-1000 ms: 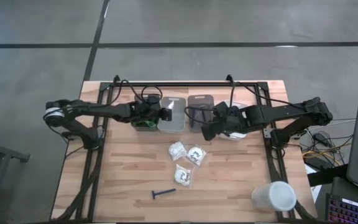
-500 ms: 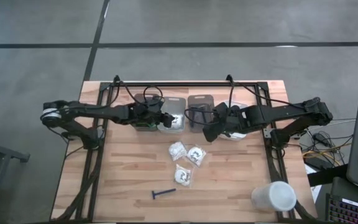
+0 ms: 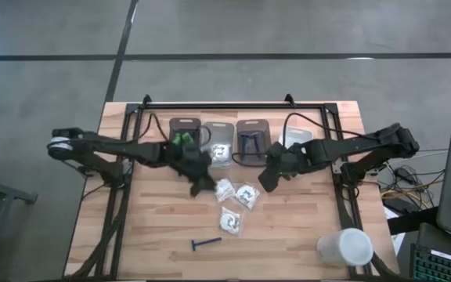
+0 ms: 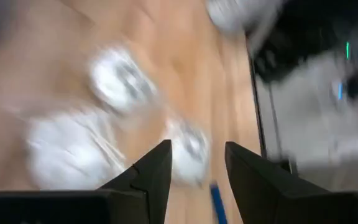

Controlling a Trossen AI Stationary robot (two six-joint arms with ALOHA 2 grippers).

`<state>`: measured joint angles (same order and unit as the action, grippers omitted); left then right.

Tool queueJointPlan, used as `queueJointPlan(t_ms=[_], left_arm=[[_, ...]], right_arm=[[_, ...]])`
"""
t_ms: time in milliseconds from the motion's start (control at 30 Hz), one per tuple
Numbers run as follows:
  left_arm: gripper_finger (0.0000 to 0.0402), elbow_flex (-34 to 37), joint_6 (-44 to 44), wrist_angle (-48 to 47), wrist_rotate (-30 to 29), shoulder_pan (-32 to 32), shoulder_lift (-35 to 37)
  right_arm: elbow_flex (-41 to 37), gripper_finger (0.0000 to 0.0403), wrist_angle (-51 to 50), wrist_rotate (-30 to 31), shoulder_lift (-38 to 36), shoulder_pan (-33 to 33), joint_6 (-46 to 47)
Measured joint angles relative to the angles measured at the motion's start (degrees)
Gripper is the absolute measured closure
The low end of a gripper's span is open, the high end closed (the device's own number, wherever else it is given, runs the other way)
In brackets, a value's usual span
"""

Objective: Pick & Place Travel size toiletries
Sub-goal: Put the blue razor into the right black bin

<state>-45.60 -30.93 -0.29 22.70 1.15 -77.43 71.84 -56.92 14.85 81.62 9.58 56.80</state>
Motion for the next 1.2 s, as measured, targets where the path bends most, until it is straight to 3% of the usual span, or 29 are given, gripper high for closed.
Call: queueJointPlan(t_ms=[100,267,367,900,1200], left_arm=[[0.0249,0.0,5.82,-4.35,-2.78,-6.03,0.0],[0.025,0.02,13.06,-13.84,-19.08,-15.71,0.0],[0.025,0.02,12.88,-15.9,-24.4,-19.75,-0.05],[0.025,-0.19,-2.01,-10.2,-34.92,-35.55,-1.18],[0.025,-9.99,-2.26,-12.74,-35.59,-38.79,-14.96]], right_arm=[[-0.89,0.0109,0.95,-0.25,0.0,0.71,0.22],[-1.45,0.0102,2.76,-0.37,0.02,1.59,0.24],[-1.48,0.0099,3.07,-0.39,0.0,1.88,0.22],[-1.52,0.0121,3.26,0.03,0.0,6.69,0.23],[-1.8,0.0124,3.23,1.24,0.0,10.54,2.08]])
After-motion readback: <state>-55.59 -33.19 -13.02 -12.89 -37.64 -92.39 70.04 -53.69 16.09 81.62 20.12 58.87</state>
